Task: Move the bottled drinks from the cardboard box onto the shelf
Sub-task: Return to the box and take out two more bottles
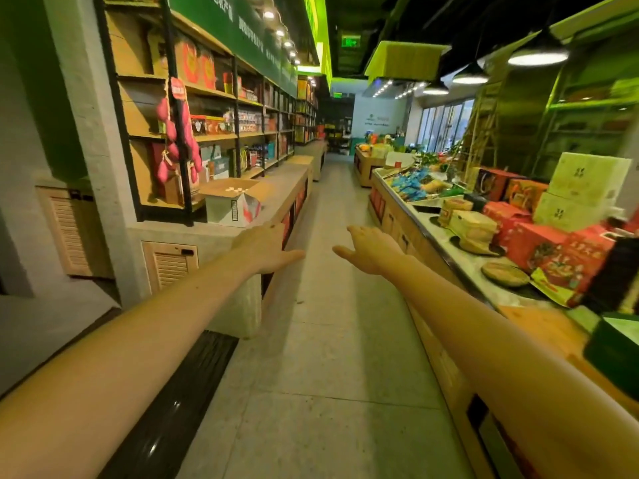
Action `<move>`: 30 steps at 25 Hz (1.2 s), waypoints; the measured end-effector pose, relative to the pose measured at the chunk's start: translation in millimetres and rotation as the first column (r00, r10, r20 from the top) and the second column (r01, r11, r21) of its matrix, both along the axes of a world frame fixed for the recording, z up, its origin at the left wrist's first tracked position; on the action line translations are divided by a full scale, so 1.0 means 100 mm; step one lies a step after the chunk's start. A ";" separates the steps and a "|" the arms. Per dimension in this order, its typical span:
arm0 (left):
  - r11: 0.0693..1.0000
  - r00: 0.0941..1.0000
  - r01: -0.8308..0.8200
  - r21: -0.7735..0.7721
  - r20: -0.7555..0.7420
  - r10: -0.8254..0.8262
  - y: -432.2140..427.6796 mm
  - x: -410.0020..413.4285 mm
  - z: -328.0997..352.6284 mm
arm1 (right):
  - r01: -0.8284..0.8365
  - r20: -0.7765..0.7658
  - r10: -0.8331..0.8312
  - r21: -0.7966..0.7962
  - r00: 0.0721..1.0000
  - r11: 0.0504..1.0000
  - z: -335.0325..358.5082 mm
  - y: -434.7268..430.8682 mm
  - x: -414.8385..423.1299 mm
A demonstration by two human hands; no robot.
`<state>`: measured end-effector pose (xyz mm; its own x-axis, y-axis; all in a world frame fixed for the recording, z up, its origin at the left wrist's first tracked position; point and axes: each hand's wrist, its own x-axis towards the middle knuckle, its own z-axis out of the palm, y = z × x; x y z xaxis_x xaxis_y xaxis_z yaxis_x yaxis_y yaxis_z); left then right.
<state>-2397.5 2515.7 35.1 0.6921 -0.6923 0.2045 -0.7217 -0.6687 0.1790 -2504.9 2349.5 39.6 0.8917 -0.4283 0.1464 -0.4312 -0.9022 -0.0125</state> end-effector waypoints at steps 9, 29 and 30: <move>0.993 0.992 0.098 0.061 0.076 -0.102 -1.64 1.82 -0.11 | 0.098 -0.022 -0.098 -0.031 0.995 0.995 -0.16 -1.46 1.60; 0.996 0.995 0.002 0.085 0.104 -0.011 -5.08 5.99 -0.03 | 0.027 0.008 -0.026 -0.034 1.000 0.999 -0.18 -5.13 6.09; 0.996 0.995 -0.015 0.088 0.097 0.006 -5.23 6.20 -0.02 | 0.007 0.014 -0.006 -0.030 1.000 1.000 -0.16 -5.30 6.33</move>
<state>-1777.4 1992.2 33.0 0.6796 -0.7033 0.2085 -0.7254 -0.6866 0.0489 -1871.5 1819.9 23.7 0.8867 -0.4294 0.1713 -0.4371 -0.8994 0.0085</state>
